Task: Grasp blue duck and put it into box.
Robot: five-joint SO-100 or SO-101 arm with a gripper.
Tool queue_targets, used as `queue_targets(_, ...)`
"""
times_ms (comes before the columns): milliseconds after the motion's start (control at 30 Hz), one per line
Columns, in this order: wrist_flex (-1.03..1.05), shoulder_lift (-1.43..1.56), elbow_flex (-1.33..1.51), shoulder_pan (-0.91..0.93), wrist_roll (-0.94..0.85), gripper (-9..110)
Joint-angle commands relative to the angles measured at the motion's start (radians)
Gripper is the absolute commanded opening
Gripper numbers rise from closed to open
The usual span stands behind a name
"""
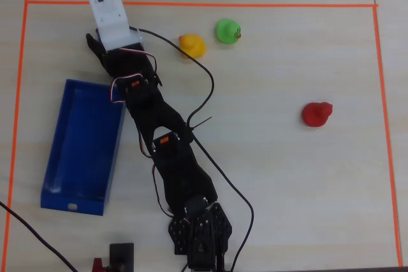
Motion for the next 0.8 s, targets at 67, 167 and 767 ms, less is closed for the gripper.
queue_targets(67, 0.002, -0.006, -0.051, -0.005, 0.018, 24)
queue_targets(167, 0.002, -0.017, -0.061, -0.005, 0.026, 24)
queue_targets(767, 0.29, 0.044, -0.204, 0.02, 0.176, 0)
